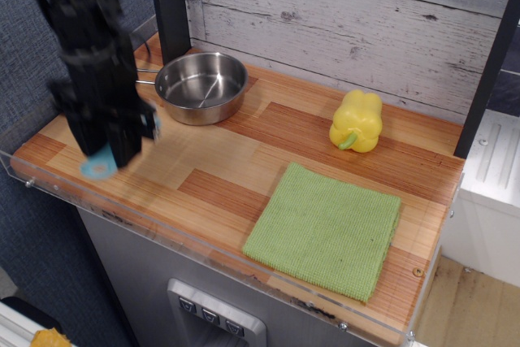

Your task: Place the blue brush on top of the green towel

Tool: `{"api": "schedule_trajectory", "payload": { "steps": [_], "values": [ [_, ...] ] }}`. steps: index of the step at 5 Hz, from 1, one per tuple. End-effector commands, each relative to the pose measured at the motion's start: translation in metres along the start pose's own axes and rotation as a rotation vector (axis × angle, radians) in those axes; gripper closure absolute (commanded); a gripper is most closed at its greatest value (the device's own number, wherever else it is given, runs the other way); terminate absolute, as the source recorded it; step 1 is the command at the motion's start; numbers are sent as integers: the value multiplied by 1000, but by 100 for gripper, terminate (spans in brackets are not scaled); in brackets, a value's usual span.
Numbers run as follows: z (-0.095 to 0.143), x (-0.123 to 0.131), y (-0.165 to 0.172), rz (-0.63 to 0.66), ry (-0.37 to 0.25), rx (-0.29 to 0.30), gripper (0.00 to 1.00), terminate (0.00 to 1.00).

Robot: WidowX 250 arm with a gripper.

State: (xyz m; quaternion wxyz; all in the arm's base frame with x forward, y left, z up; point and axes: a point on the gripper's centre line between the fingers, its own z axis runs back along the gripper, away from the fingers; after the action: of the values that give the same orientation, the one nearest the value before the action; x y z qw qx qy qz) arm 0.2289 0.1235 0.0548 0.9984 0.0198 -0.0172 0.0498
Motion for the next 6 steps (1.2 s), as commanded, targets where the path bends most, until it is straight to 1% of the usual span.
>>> {"api": "schedule_trajectory", "payload": {
  "steps": [1,2,3,4,5,6],
  "values": [
    [51,8,-42,-39,-77,-86,100,0],
    [52,12,-89,-90,-92,-112,100,0],
    [46,12,-128,-149,-70,-102,100,0],
    [35,7,-150,-140,-67,-72,100,0],
    [23,0,-164,-154,-53,-46,100,0],
    [17,-2,-175,-170,-45,-53,100,0]
  ]
}}
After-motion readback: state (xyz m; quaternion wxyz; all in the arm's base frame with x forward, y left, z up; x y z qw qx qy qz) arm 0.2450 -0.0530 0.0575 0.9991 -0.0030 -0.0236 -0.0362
